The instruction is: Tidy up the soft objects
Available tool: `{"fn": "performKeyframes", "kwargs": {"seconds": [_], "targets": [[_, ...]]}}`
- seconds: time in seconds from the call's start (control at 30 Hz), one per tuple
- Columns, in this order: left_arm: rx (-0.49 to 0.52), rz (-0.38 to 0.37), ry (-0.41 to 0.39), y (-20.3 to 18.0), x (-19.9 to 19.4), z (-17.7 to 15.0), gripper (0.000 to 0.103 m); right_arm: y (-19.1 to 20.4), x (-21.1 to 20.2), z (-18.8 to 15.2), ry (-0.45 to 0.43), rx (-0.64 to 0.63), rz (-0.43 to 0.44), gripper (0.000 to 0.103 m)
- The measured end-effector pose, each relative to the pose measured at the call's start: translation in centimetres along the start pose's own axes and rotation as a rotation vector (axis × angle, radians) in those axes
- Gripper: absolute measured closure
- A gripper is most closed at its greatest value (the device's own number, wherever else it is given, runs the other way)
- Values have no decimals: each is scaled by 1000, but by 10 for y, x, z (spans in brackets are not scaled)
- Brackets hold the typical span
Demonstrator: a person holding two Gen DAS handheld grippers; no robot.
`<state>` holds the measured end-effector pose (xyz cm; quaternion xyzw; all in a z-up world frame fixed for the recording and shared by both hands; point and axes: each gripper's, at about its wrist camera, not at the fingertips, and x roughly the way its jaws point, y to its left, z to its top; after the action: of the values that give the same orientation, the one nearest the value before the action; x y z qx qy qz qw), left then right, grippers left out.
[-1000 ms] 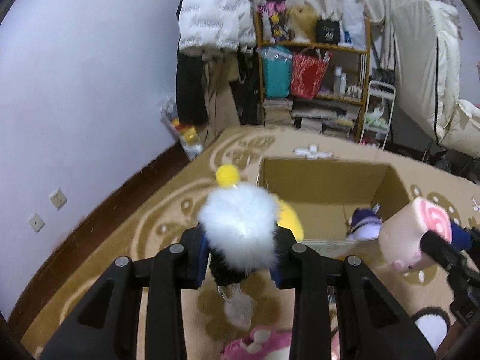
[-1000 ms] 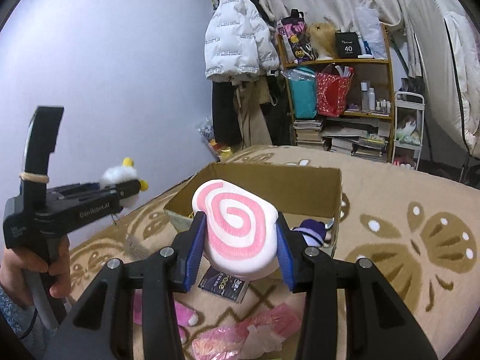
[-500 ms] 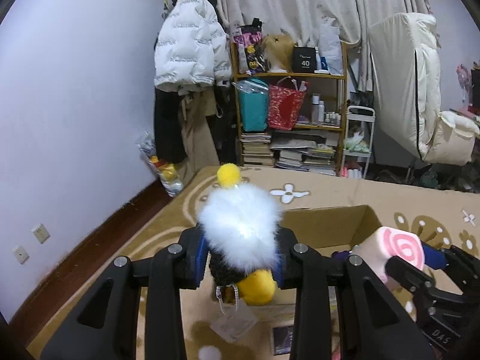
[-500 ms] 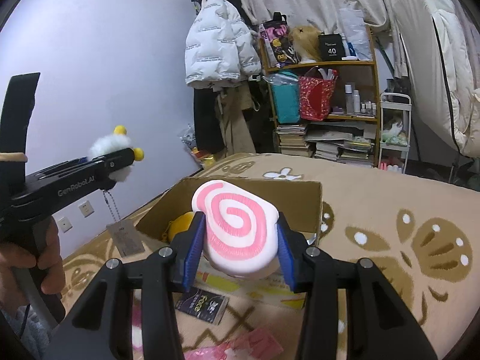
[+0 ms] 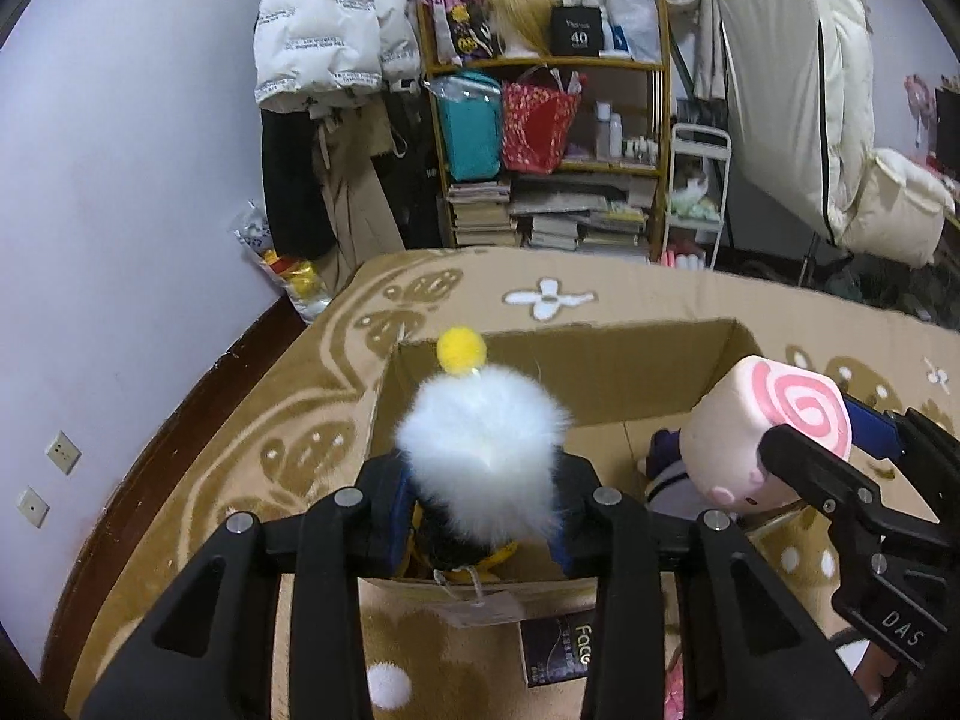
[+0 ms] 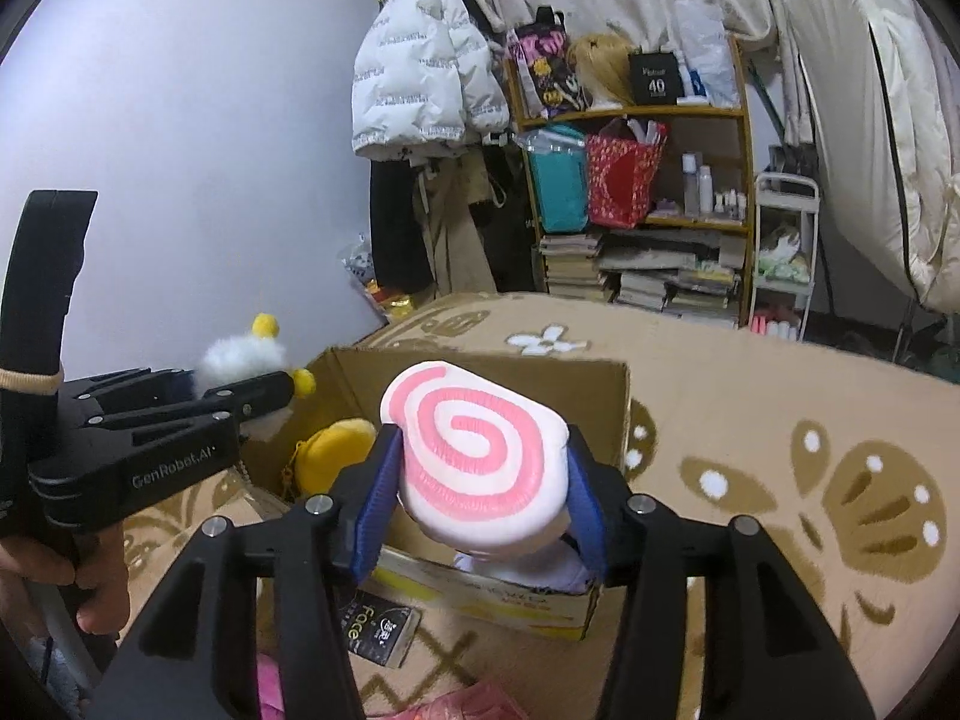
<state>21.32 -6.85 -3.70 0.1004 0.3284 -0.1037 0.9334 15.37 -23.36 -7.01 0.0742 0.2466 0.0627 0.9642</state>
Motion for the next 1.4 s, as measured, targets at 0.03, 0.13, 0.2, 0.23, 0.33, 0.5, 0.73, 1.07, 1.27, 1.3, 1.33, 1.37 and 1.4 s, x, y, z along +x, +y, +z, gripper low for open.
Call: {"fn": "performKeyframes", "kwargs": {"seconds": [0.03, 0.13, 0.2, 0.23, 0.33, 0.5, 0.73, 1.07, 1.27, 1.3, 1.33, 1.37, 1.4], "targets": [[6, 26, 5, -2, 2, -1, 65, -1, 2, -2, 11, 6, 4, 45], [4, 56, 4, -5, 2, -5, 41, -3, 6, -5, 31, 18, -3, 40], [-4, 55, -1, -5, 0, -6, 33, -4, 6, -6, 29, 21, -3, 28], [-8, 59, 6, -4, 1, -6, 29, -4, 5, -5, 22, 21, -1, 25], [-18, 71, 5, -1, 0, -7, 12, -5, -1, -4, 0, 25, -11, 16], [-27, 77, 34, 5, 3, -10, 3, -9, -1, -5, 9, 53, -6, 0], [-62, 64, 37, 18, -3, -12, 0, -8, -3, -7, 19, 56, 6, 0], [-81, 87, 52, 24, -24, -18, 0, -5, -13, -9, 27, 38, -5, 0], [-124, 84, 62, 30, -45, -28, 0, 1, -28, -11, 30, 38, -7, 0], [-122, 86, 66, 30, -48, -30, 0, 2, -31, -12, 31, 37, -9, 0], [-117, 90, 71, 30, -51, -33, 0, 3, -34, -13, 32, 36, -7, 0], [-115, 92, 74, 30, -54, -35, 0, 4, -38, -13, 33, 36, -6, 0], [-113, 94, 79, 30, -58, -39, 0, 4, -40, -14, 32, 36, -6, 0]]}}
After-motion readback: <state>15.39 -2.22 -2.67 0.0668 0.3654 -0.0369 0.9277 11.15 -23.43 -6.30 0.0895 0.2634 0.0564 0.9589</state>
